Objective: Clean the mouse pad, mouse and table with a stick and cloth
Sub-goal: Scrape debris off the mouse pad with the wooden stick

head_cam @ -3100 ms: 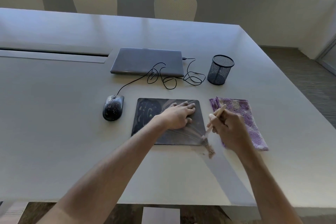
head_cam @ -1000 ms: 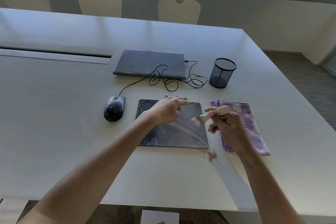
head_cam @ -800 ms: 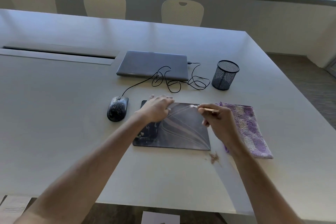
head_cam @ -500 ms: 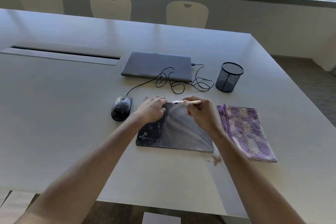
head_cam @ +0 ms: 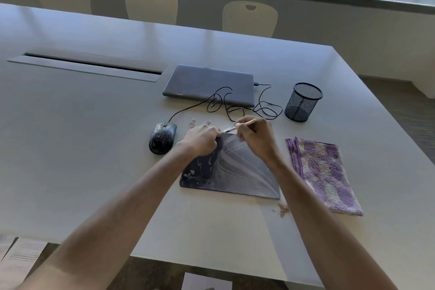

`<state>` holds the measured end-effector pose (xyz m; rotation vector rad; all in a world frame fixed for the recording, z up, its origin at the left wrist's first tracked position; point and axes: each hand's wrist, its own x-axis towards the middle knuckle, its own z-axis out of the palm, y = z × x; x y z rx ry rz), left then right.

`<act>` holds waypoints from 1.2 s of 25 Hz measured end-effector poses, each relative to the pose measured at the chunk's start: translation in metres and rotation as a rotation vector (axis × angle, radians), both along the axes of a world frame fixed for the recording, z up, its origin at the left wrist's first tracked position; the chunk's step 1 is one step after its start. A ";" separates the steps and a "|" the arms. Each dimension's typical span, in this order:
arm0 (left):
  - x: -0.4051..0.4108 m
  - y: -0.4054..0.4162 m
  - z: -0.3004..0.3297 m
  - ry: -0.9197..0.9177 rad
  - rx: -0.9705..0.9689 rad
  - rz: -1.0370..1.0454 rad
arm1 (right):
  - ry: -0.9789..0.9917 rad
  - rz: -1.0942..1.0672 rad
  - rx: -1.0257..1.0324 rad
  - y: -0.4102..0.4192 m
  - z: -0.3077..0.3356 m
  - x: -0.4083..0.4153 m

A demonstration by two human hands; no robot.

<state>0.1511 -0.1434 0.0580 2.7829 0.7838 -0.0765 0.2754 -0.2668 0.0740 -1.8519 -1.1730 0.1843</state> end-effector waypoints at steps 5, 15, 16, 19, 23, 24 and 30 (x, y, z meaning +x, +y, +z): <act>-0.001 -0.003 0.003 0.027 0.020 0.018 | 0.099 -0.026 -0.038 -0.004 -0.006 -0.001; 0.000 -0.007 0.004 -0.002 0.017 0.050 | 0.105 0.018 0.001 -0.020 -0.004 -0.011; 0.000 -0.008 0.005 -0.001 0.019 0.050 | 0.087 -0.009 0.030 -0.020 -0.002 -0.012; 0.000 -0.008 0.004 -0.001 0.037 0.045 | 0.062 -0.015 -0.055 -0.024 -0.009 -0.025; -0.001 -0.009 0.003 -0.017 0.048 0.045 | 0.015 0.061 -0.031 -0.028 -0.011 -0.037; 0.000 -0.010 0.004 -0.016 0.047 0.051 | 0.010 0.053 0.004 -0.027 -0.010 -0.037; 0.001 -0.009 0.001 -0.002 0.061 0.064 | 0.038 0.194 -0.077 -0.045 -0.013 -0.057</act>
